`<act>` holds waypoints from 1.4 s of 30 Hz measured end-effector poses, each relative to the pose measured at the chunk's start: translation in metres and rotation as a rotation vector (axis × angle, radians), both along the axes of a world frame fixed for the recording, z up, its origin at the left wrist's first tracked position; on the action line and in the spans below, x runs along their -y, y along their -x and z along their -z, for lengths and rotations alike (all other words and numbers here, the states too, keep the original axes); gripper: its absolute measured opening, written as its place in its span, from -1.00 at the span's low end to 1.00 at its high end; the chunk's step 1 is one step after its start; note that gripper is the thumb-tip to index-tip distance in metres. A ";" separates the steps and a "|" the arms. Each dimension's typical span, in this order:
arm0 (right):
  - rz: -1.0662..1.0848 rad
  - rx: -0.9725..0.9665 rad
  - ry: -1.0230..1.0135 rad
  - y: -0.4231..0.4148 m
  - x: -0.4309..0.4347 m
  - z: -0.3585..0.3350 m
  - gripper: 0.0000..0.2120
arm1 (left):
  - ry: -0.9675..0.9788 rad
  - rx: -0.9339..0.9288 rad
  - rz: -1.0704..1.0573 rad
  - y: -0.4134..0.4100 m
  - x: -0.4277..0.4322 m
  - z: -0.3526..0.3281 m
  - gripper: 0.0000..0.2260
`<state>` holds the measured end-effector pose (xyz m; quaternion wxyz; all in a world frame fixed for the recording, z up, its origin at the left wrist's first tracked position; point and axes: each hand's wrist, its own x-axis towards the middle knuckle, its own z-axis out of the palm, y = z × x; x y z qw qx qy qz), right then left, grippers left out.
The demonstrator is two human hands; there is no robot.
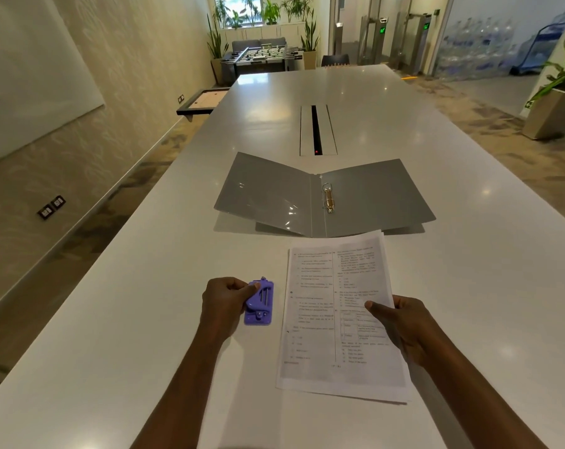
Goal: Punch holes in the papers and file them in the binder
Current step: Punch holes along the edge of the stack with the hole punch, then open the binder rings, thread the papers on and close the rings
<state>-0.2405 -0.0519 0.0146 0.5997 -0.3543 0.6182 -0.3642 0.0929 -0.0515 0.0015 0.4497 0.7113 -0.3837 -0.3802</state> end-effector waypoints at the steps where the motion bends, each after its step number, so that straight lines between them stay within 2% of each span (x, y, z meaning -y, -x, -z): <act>1: -0.002 -0.008 0.005 0.004 -0.001 0.001 -0.79 | 0.001 0.016 -0.001 -0.002 0.000 -0.001 -0.76; 5: 0.000 0.022 0.027 0.017 -0.008 -0.004 -0.79 | -0.008 0.094 0.007 -0.005 0.001 -0.003 -0.71; 7: 0.000 0.059 0.048 0.022 -0.012 -0.009 -0.81 | 0.013 0.257 -0.035 0.001 0.000 -0.005 -0.70; 9: 0.000 0.070 0.071 0.027 -0.014 -0.015 -0.80 | 0.119 0.439 -0.078 0.014 -0.004 -0.012 -0.73; 10: 0.004 0.068 0.083 0.028 -0.014 -0.018 -0.81 | 0.186 0.467 -0.068 0.022 -0.006 -0.017 -0.75; 12: 0.010 0.068 0.105 0.032 -0.015 -0.024 -0.83 | 0.251 0.404 -0.018 0.038 -0.011 -0.028 -0.81; 16: 0.014 0.078 0.145 0.037 -0.015 -0.039 -0.86 | 0.149 0.034 0.136 0.064 -0.014 -0.043 -0.92; 20: 0.015 0.077 0.178 0.042 -0.013 -0.050 -0.81 | -0.047 -0.398 0.415 0.077 -0.013 -0.051 -0.77; 22: 0.015 0.101 0.194 0.044 -0.014 -0.057 -0.83 | -0.117 -0.518 0.479 0.079 -0.013 -0.052 -0.72; 27: 0.009 0.113 0.228 0.047 -0.012 -0.065 -0.84 | -0.143 -0.504 0.494 0.085 -0.007 -0.048 -0.71; 36: -0.050 0.160 0.212 0.053 -0.003 -0.063 -0.73 | -0.102 -0.441 0.370 0.095 0.006 -0.041 -0.73; 42: 0.009 0.077 0.169 0.061 0.016 -0.048 -0.80 | -0.072 -0.375 0.356 0.111 0.022 -0.045 -0.81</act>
